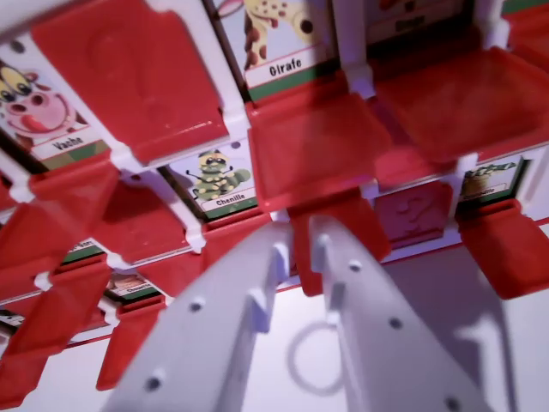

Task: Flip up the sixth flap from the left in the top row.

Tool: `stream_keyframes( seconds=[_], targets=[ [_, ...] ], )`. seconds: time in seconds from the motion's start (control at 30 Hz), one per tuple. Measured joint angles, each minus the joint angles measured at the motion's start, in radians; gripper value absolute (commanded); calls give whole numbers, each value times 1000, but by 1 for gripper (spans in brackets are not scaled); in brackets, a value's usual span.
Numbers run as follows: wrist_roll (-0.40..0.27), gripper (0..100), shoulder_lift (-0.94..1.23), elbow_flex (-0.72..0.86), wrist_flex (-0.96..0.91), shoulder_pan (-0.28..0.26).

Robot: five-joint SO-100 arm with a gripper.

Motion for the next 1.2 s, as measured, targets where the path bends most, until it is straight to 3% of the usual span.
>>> stream_keyframes(
  seconds=[1.2],
  targets=[
    [-29, 2, -117, -77, -210, -6]
  ],
)
